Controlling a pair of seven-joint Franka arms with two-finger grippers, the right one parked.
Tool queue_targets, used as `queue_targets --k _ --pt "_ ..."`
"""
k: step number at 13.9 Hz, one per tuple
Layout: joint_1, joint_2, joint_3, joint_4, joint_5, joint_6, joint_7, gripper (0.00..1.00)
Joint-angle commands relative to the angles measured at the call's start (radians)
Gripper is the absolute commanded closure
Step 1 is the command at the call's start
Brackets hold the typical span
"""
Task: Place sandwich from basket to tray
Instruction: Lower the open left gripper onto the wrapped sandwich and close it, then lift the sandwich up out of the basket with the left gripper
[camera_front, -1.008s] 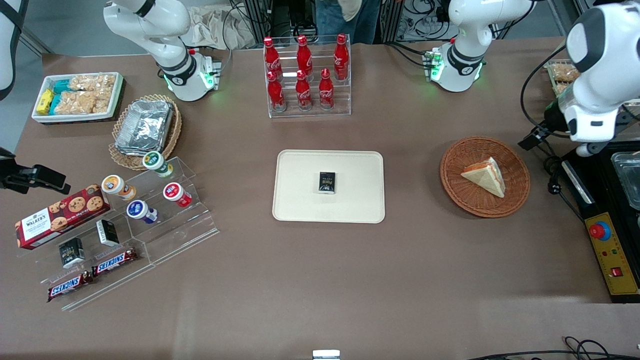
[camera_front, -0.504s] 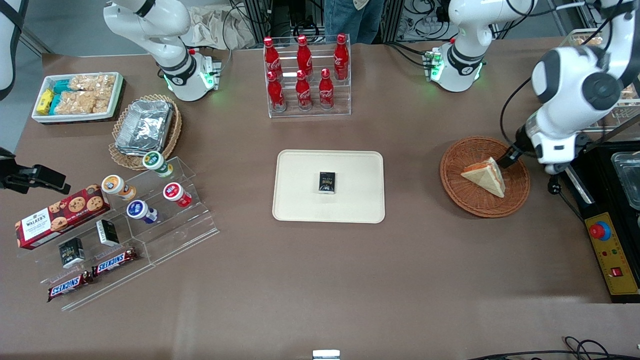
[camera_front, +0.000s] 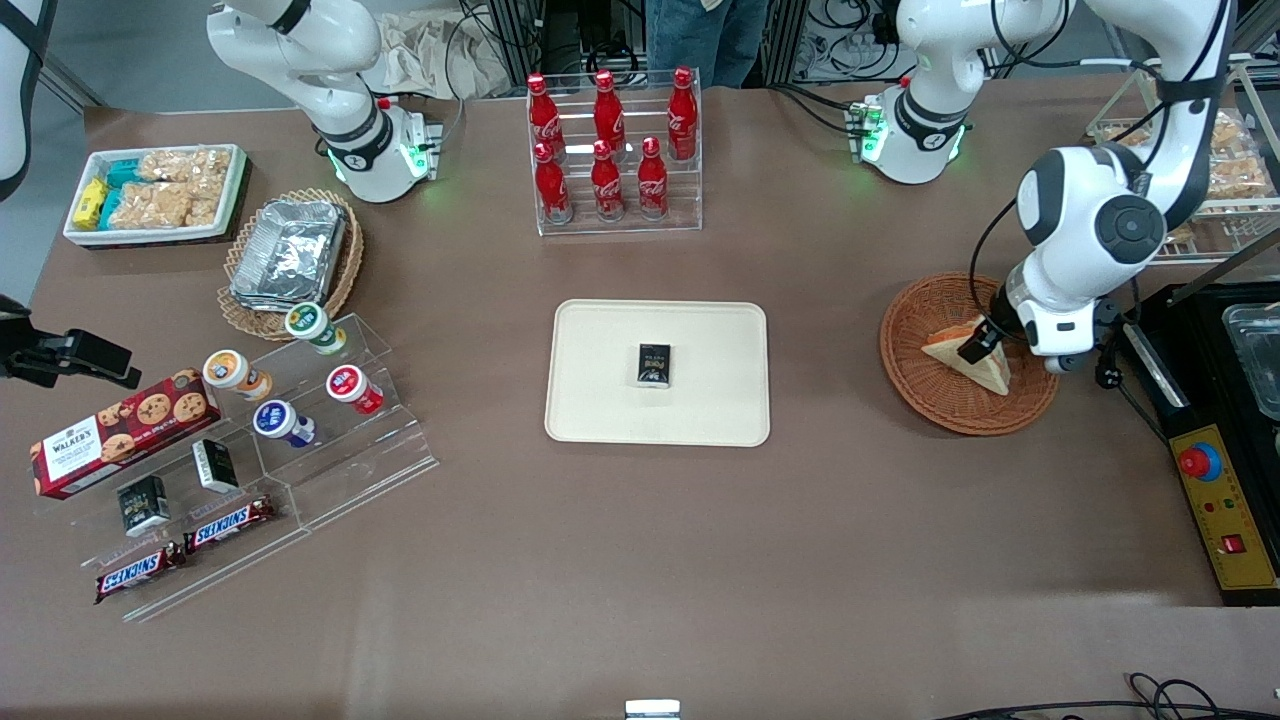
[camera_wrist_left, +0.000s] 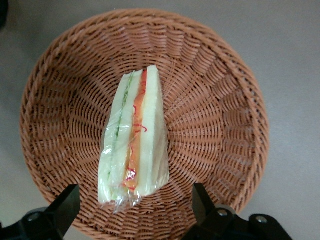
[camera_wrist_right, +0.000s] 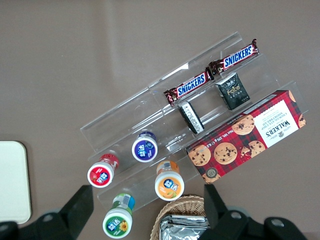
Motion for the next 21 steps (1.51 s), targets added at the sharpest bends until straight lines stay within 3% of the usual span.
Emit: queue_targets --k 1,4,7,8,11,12,15,21 --pt "0.002 0.026 0.001 -0.012 -0.008 0.06 -0.025 0.0" --pt "0.005 0.053 0.001 -0.012 -0.008 0.083 -0.048 0.0" --pt "0.005 0.075 0.001 -0.012 -0.008 0.112 -0.074 0.15" --pt "0.005 0.075 0.001 -0.012 -0.008 0.112 -0.079 0.26" --pt "0.005 0.09 0.001 -0.01 -0.008 0.135 -0.091 0.75" --pt "0.005 0.092 0.001 -0.012 -0.006 0.134 -0.089 0.97" --pt "-0.003 0.026 0.0 0.0 -0.002 0.053 -0.065 1.0" --pt "-0.046 -0.224 -0.01 0.15 -0.008 -0.395 0.212 1.0"
